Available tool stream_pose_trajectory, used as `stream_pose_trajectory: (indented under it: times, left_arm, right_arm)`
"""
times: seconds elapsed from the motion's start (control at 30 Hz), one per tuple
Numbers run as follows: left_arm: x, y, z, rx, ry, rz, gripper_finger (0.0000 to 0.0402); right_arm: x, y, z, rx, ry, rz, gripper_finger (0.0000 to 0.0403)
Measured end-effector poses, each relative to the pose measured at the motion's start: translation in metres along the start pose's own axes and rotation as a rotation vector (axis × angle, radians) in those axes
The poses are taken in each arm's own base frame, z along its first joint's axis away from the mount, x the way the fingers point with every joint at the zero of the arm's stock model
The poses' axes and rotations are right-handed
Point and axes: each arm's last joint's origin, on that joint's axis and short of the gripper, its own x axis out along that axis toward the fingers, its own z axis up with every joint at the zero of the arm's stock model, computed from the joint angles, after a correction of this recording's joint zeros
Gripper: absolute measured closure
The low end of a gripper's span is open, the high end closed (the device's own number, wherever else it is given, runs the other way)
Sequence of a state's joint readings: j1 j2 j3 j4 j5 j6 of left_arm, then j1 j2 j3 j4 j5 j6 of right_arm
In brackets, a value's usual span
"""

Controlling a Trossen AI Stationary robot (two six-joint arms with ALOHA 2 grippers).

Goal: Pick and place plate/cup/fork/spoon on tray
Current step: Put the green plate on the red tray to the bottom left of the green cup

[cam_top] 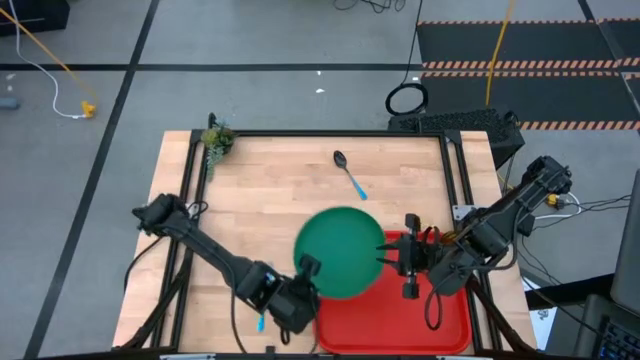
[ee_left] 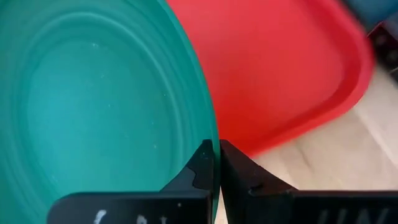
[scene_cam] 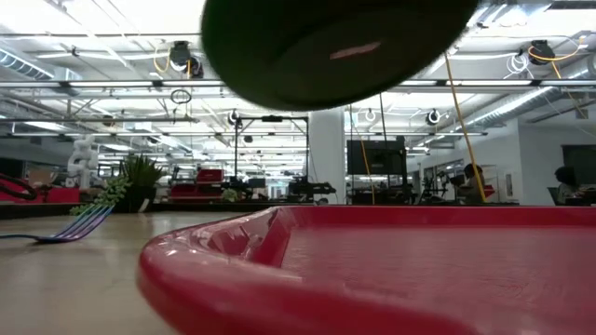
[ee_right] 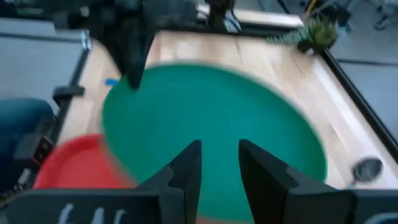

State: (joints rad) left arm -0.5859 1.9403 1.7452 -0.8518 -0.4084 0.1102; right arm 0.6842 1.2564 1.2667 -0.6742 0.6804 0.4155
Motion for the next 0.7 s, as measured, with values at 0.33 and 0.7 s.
stream_pose_trajectory:
  times: [0.33,0.7]
  left_arm:
    - [0.051,-0.02,0.04,0.207,-0.113,-0.084,0.0394]
    - [0.086,-0.029,0.056,0.297,-0.195,-0.136,0.0394]
  right_arm:
    - [0.0,0.003,0.007,-0.018,-0.059,0.022,0.0303]
    - [0.0,0.003,0.007,-0.02,-0.057,0.021,0.0303]
